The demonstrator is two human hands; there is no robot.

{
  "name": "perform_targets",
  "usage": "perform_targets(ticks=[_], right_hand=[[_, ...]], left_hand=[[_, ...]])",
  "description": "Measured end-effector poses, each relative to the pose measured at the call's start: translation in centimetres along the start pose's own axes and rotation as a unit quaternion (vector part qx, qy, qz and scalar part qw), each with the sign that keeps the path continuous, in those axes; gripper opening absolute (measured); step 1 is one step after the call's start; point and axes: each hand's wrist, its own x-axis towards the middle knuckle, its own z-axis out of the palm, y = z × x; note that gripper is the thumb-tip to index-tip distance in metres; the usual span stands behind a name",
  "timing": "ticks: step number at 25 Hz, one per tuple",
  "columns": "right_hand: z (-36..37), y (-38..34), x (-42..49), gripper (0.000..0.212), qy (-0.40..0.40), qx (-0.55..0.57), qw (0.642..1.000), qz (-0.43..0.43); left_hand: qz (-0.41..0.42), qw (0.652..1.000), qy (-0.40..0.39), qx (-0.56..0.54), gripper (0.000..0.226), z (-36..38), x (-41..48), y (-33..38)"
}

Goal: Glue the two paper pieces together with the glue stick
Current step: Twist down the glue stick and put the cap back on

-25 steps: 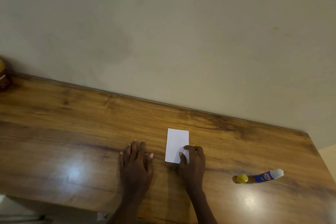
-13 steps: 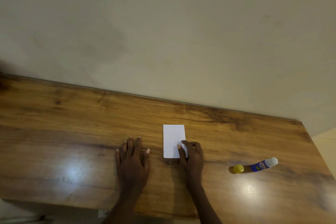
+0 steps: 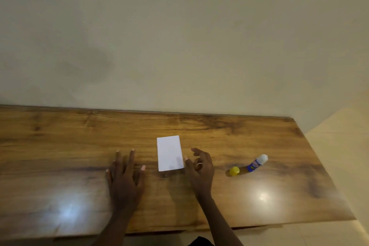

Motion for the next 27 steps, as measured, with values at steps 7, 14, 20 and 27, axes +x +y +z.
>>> perform_targets(ticks=[7,14,20,27], right_hand=[[-12.6,2.2,0.9,0.044,0.226,0.027,0.974,0.009],[-17.9,6.5,4.5,0.061,0.024,0.006,0.994,0.107],[-15.6,7.0,5.4,0.026,-0.021,-0.018,0.994,0.101],[-14.6,2.0,5.1,0.023,-0.022,-0.008,1.0,0.021]], left_hand=[[0.073,0.99,-0.073,-0.092,0.076,2.5,-1.0,7.3],[0.061,0.946,-0.252,-0.197,0.096,10.5,-4.1,18.5],[0.074,0.965,-0.191,-0.165,0.056,11.6,-4.0,19.2],[0.052,0.959,-0.109,-0.258,0.044,3.3,0.4,17.5]])
